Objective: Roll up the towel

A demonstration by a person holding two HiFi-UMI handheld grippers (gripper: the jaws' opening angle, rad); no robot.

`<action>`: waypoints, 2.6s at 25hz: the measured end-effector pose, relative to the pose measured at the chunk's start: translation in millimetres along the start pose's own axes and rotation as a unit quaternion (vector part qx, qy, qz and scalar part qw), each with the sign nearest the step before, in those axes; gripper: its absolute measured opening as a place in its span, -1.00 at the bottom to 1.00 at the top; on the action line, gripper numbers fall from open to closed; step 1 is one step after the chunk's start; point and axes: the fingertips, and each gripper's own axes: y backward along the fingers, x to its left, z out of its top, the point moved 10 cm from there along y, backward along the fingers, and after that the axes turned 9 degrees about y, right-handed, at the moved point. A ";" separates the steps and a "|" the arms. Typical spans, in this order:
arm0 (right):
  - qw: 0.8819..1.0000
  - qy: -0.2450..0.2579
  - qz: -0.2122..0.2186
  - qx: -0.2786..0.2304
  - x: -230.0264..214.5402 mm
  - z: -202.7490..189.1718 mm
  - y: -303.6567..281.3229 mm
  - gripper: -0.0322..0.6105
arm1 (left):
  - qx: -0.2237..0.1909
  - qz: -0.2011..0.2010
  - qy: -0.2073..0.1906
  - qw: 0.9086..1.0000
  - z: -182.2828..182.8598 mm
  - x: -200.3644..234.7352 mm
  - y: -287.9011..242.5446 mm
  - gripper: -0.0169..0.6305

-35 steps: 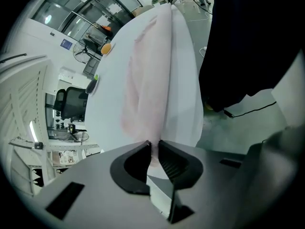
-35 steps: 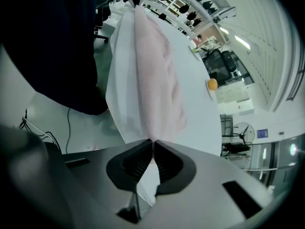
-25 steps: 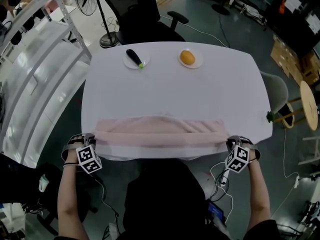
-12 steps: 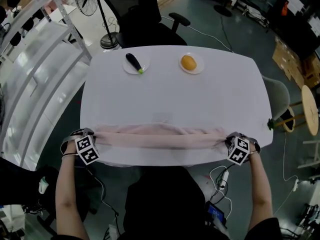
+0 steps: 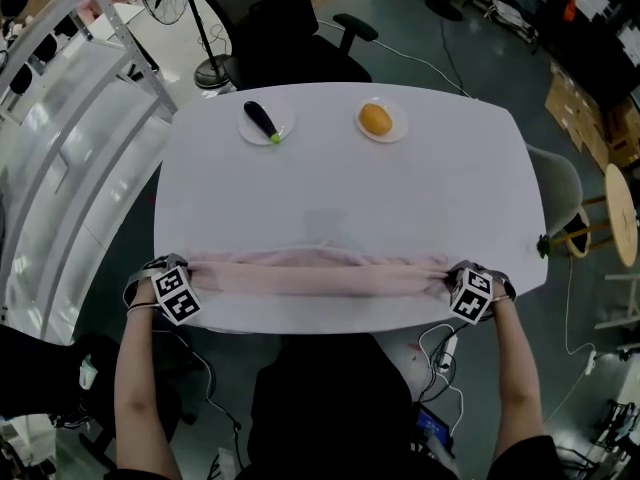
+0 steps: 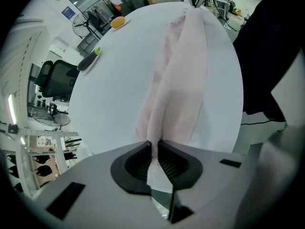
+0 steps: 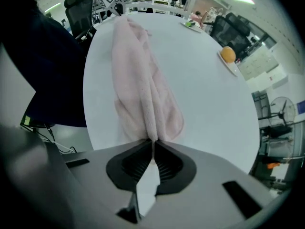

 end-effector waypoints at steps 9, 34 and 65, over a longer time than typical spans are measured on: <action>0.999 0.014 -0.028 0.014 2.1 2.7 -0.9 -0.79 | -0.036 0.057 0.016 0.998 -4.5 -12.0 1.2 -0.82; 0.990 0.004 -0.133 -0.045 54.0 7.6 39.8 -0.22 | -0.090 0.073 0.009 0.993 -33.3 -59.8 52.9 -0.15; 0.965 0.043 -0.260 -0.002 72.5 6.7 51.8 -0.74 | -0.073 0.152 -0.021 0.985 -33.2 -57.9 53.7 -0.78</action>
